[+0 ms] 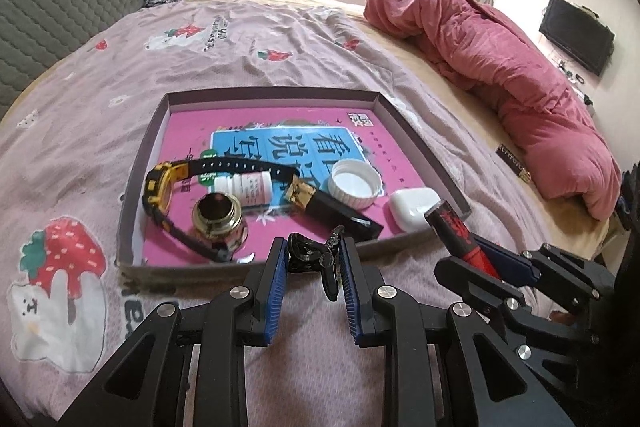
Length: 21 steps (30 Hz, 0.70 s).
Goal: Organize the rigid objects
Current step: 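Lift the black clip with the left tool while the right tool carries the lighter over the box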
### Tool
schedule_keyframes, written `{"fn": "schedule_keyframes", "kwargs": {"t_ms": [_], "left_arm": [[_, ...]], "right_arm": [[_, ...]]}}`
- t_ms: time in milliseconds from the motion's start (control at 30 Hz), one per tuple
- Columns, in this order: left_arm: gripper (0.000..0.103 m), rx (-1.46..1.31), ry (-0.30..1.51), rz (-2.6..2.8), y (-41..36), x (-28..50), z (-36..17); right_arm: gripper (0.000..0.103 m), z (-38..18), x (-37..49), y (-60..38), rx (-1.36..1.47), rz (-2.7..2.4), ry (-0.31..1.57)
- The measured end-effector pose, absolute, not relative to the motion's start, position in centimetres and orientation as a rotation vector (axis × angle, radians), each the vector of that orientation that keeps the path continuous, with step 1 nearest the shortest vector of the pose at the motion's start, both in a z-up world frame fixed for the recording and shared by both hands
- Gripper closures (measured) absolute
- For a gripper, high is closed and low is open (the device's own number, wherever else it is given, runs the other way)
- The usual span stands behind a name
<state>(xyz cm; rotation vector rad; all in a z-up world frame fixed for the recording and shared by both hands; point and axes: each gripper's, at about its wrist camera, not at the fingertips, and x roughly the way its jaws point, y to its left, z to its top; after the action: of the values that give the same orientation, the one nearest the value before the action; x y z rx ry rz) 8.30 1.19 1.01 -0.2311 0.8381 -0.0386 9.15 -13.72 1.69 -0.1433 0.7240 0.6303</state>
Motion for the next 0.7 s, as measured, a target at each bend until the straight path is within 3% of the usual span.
{"fn": "schedule_keyframes", "kwargs": {"t_ms": [700], "left_arm": [[0.077,-0.223,0.846,-0.03,1.4,12.8,-1.2]], "right_arm": [[0.08,2.4,12.5,-13.5,-0.136,0.544,0.672]]}}
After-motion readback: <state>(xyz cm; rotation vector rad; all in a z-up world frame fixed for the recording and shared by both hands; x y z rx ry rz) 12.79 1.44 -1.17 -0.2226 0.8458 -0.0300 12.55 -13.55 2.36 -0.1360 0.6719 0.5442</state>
